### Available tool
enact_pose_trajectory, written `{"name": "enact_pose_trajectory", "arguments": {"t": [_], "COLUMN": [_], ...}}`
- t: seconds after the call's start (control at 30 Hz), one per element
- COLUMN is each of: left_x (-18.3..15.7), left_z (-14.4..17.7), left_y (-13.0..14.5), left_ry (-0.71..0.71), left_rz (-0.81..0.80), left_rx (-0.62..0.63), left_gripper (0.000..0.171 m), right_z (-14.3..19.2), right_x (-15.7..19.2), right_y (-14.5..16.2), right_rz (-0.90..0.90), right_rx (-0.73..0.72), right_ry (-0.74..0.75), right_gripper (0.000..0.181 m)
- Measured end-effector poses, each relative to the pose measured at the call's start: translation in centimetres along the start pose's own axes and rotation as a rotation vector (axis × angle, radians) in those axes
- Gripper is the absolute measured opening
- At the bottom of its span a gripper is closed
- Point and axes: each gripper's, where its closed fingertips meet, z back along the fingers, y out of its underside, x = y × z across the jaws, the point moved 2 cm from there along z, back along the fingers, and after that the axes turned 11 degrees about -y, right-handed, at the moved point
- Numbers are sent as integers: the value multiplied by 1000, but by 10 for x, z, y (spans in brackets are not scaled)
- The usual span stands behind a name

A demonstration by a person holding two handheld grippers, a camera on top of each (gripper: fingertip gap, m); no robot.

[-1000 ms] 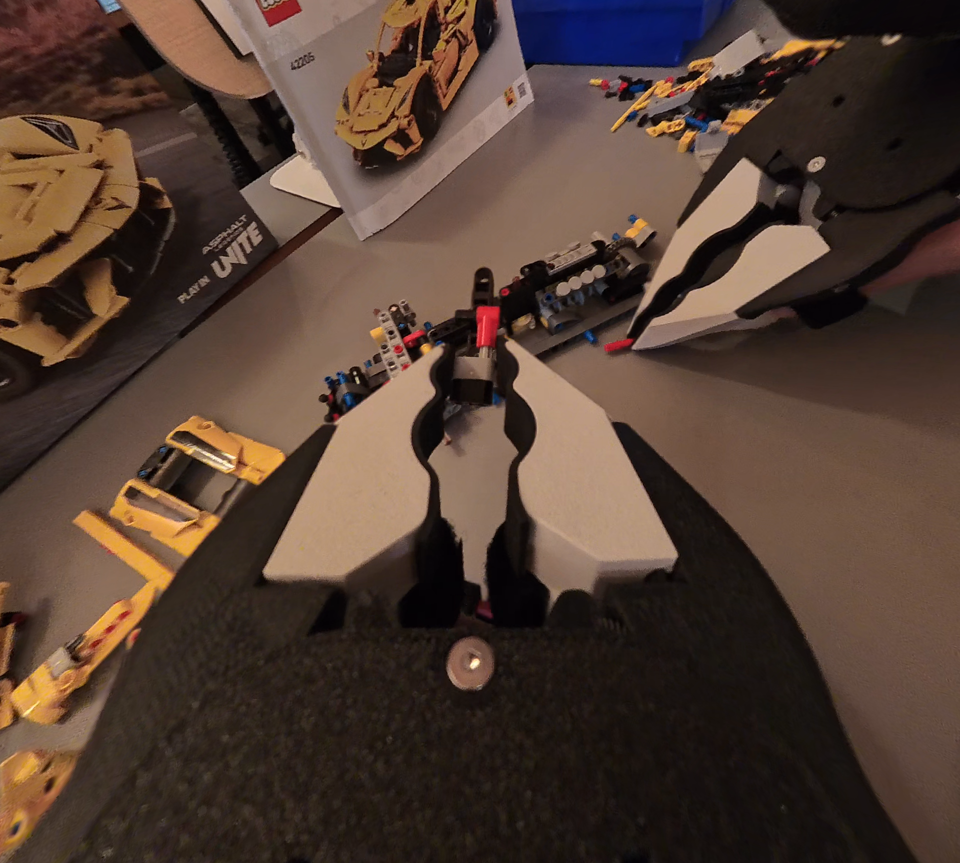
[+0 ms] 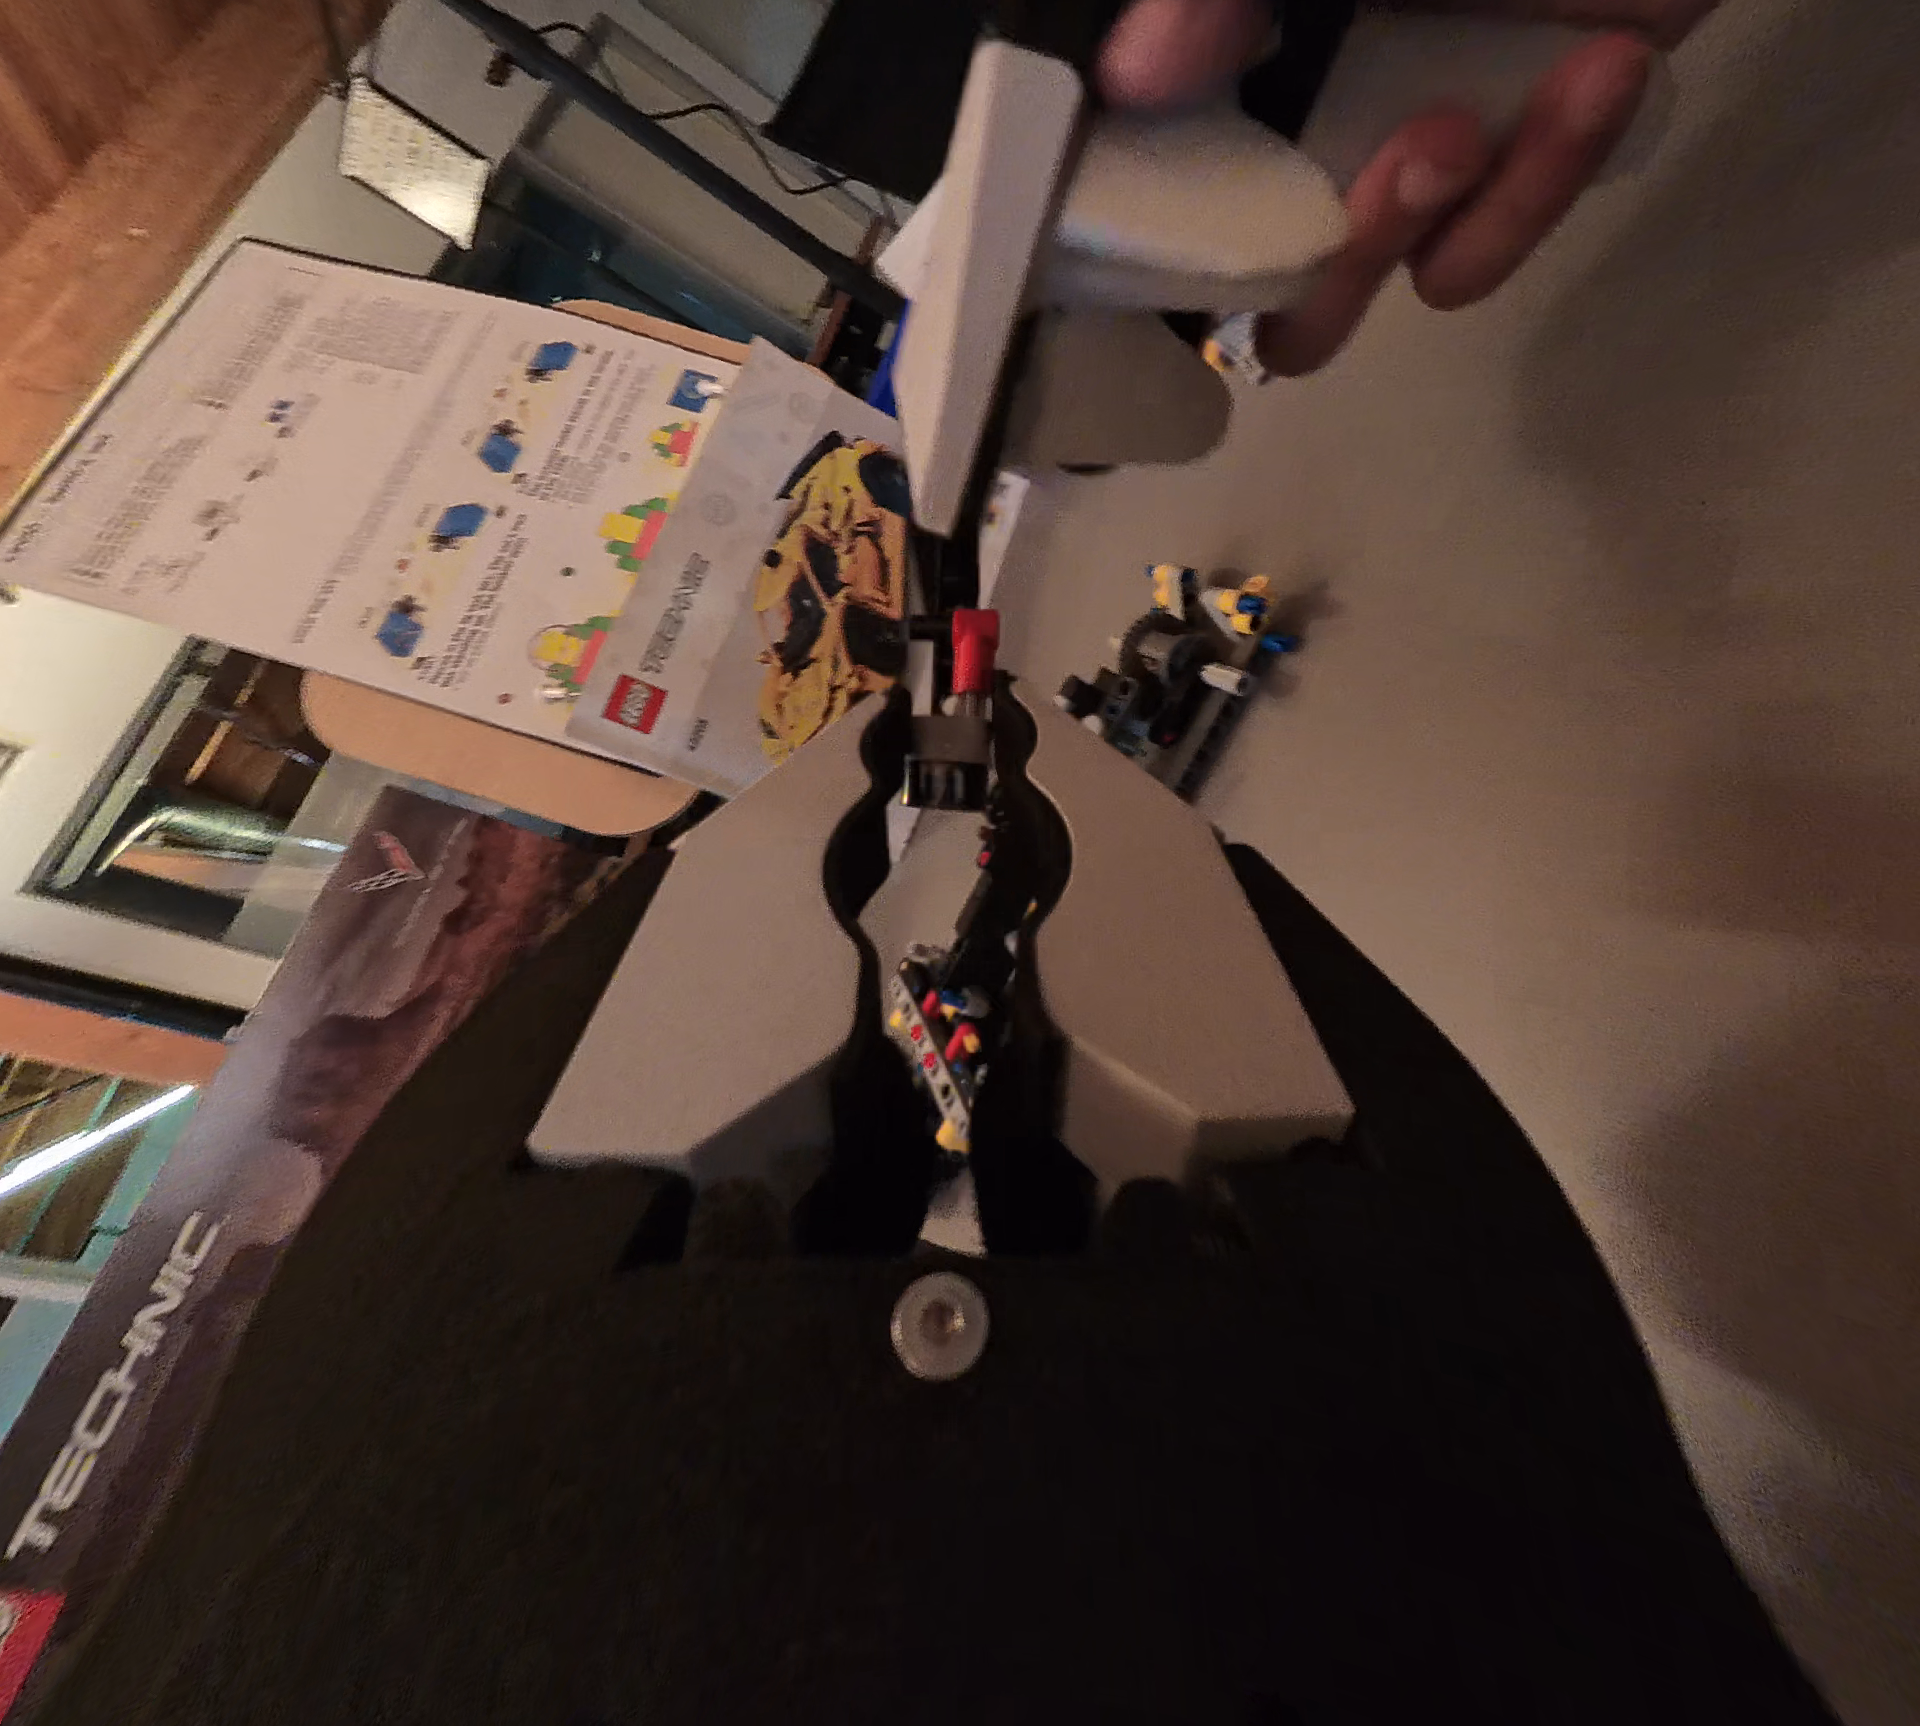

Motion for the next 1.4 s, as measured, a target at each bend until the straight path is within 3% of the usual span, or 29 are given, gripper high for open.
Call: {"name": "enact_pose_trajectory", "arguments": {"t": [0.07,0.17,0.43,0.53,1.13,1.3,1.4], "left_x": [-9,-17,-32,-33,-37,-36,-34], "left_z": [1,2,2,2,4,2,-1], "left_y": [0,0,0,1,3,1,-3], "left_ry": [62,110,126,143,219,199,139], "left_rz": [13,9,-115,-91,-1,14,-58], "left_rx": [0,-1,6,11,54,71,56], "left_gripper": [16,16,15,16,15,15,14], "right_z": [15,24,5,5,-1,0,2], "right_x": [-7,-5,-8,-9,-7,-10,-6], "right_y": [1,13,38,39,41,40,33], "right_rz": [97,84,103,103,169,36,-154], "right_rx": [13,82,217,218,187,135,55], "right_ry": [90,68,45,43,3,-27,-110], "right_gripper": [29,32,24,15,11,5,3]}}
